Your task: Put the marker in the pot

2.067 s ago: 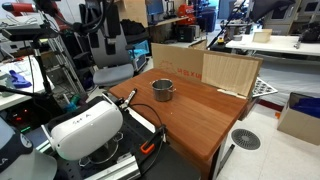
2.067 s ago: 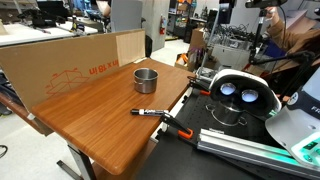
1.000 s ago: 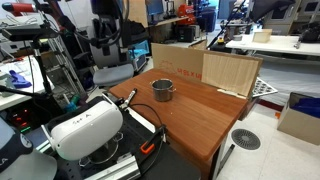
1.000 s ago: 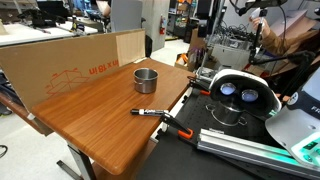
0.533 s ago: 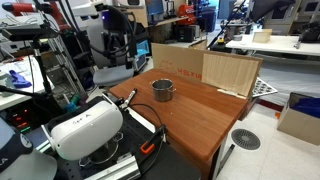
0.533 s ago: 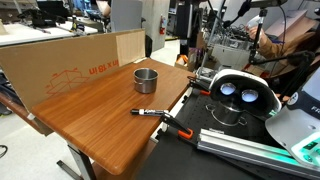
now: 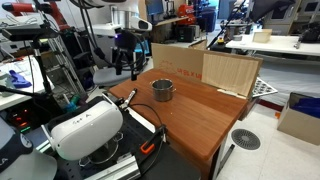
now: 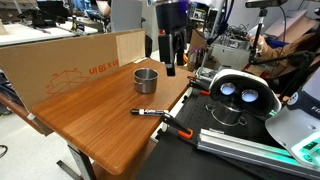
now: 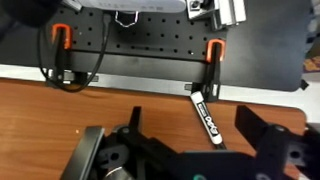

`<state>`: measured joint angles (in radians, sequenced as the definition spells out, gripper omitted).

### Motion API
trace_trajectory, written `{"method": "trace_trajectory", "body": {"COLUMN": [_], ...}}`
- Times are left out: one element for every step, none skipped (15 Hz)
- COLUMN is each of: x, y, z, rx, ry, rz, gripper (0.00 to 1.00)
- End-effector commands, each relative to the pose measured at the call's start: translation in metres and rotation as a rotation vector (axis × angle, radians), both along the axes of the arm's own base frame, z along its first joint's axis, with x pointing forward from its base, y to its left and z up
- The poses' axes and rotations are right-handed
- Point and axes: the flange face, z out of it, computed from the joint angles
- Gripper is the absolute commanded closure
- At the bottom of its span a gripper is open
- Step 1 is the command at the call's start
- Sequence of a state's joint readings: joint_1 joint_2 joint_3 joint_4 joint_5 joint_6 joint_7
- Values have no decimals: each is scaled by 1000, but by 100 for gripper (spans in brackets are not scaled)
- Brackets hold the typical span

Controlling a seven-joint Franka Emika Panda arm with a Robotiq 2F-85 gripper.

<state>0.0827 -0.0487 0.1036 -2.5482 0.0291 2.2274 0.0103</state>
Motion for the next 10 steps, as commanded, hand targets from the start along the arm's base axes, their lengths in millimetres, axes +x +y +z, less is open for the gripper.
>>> {"method": "trace_trajectory", "body": {"x": [15, 18, 20, 21, 22, 23, 24, 24, 25, 25], "y": [12, 15, 18, 21, 24, 28, 32, 35, 39, 42], "z": [-21, -29, -34, -40, -45, -51, -57, -62, -68, -73], "rx": [-3, 1, 6, 10, 12, 11, 11, 10, 7, 8], "ry": [1, 3, 1, 5, 6, 12, 13, 22, 31, 31], "rz": [6, 13, 19, 27, 33, 44, 52, 60, 66, 72], "gripper": [0, 0, 0, 0, 0, 0, 0, 0, 0, 0]}}
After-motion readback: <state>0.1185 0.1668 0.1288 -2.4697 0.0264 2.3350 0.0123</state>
